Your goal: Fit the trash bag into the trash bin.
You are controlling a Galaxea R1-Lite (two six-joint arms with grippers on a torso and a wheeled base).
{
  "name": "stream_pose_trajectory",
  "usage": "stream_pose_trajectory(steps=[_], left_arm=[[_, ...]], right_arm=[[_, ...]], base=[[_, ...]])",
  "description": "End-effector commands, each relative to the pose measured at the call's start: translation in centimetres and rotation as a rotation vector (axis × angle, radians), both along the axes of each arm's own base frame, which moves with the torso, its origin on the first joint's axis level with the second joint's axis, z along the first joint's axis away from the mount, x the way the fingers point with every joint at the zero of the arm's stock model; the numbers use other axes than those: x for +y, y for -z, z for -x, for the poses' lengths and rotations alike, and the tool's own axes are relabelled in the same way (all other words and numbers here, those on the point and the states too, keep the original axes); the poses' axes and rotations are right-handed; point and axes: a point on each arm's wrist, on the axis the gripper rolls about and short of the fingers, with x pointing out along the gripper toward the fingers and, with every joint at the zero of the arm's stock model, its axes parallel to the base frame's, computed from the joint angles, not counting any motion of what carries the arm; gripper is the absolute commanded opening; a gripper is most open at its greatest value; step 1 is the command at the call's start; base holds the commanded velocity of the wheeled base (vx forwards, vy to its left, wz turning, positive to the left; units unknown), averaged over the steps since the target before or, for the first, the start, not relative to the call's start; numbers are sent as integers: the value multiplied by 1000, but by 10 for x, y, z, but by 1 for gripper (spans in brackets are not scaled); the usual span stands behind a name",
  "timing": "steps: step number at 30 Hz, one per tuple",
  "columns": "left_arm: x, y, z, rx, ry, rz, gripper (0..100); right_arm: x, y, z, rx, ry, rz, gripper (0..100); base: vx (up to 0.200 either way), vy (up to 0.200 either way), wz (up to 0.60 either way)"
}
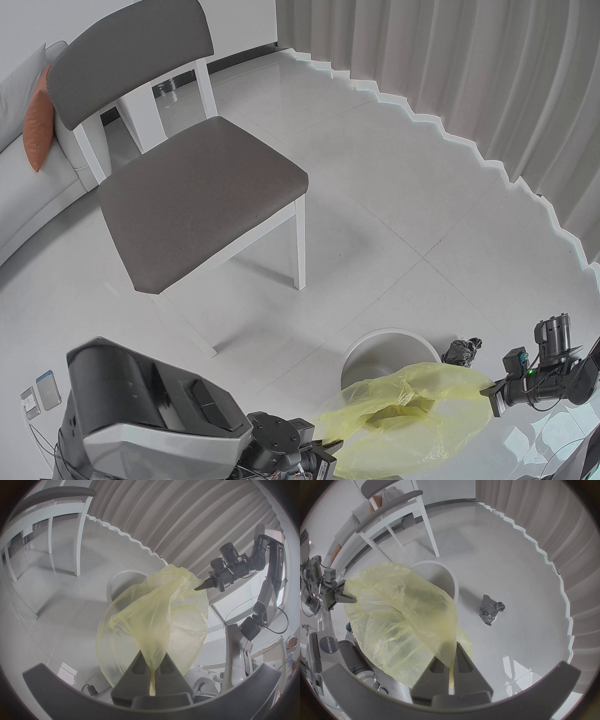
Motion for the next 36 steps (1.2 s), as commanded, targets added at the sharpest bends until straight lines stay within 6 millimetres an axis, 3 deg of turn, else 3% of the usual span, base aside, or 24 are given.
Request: stream_pose_trajectory(steps=[1,8,15,22,29,36], left_arm=[[-4,26,-10,22,-15,-34,0],[-5,27,-36,-5,-63,6,0],[0,6,-61,-68,-124,72,0],[1,0,-65,-73,-136,78,0],[1,15,-65,-50,-134,51,0],[0,14,-70,-58,-134,66,0]], right_arm=[[1,23,-19,54,1,2,0],[0,37,-41,-7,8,-3,0],[-8,29,-60,-100,40,-15,0],[-8,20,-69,-151,36,-25,0],[-8,30,-74,-126,38,-27,0],[-8,35,-84,-155,39,-28,0]], base=[[0,0,0],[0,0,0],[0,0,0],[0,0,0],[0,0,0],[0,0,0]])
